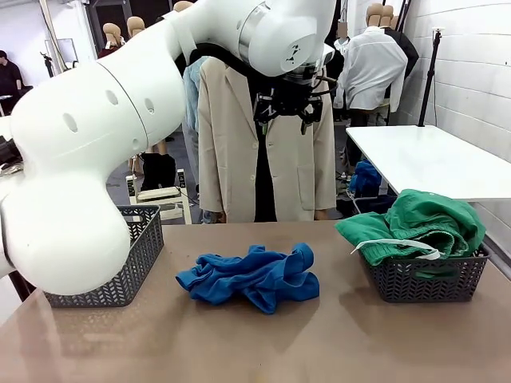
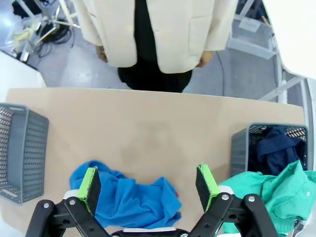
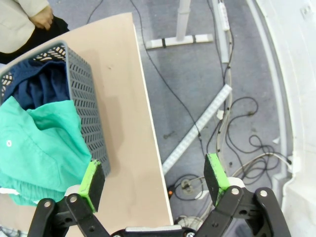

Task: Sort the tops and bottoms.
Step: Lift clothes from the center of the table with your right hand.

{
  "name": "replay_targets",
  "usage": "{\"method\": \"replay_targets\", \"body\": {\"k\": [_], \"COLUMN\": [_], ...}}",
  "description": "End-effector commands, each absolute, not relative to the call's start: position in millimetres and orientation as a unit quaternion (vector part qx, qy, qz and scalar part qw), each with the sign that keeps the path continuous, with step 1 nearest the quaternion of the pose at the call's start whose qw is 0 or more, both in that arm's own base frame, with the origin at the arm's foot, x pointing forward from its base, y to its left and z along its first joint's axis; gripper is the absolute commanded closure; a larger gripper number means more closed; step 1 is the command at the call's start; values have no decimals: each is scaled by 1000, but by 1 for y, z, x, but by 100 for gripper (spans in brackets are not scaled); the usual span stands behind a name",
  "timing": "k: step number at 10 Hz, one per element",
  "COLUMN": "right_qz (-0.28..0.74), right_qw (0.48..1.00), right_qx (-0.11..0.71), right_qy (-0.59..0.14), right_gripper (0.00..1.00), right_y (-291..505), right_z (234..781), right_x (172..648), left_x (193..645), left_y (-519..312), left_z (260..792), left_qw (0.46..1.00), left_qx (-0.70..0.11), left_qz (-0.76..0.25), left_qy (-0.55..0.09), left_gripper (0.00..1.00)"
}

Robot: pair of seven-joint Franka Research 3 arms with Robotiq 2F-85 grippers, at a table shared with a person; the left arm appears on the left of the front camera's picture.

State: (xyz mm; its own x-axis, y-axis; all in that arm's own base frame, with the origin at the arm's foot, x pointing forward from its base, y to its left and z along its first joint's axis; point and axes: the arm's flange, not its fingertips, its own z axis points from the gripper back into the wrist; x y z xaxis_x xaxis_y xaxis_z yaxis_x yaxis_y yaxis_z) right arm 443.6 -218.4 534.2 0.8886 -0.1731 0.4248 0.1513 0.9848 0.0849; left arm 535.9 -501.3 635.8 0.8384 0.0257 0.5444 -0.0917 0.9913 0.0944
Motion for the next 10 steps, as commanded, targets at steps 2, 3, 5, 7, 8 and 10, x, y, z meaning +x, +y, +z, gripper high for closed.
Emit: {"method": "replay_targets", "body": {"k": [2,3,5,7,8,10], "right_qz": [-89,-89,-89,-89,-89,-89], "right_qw": [972,972,972,972,972,972], "right_qx": [19,19,19,19,19,19], "right_qy": [-215,-215,-215,-215,-215,-215], "right_gripper": [0,0,0,0,0,0], "right_y": [-217,-217,-217,-217,-217,-217], "right_z": [535,535,535,535,535,535], "right_x": [443,443,443,443,443,443], "left_x": [499,472,425,395,379,529], "left_y": [-322,-268,-202,-152,-137,-262], "left_z": [623,604,541,471,426,616], "left_qw": [965,968,985,988,987,989], "left_qx": [131,158,161,84,9,85], "left_qz": [83,89,65,109,126,93], "left_qy": [-210,-173,-16,72,95,84], "left_gripper": [0,0,0,0,0,0]}}
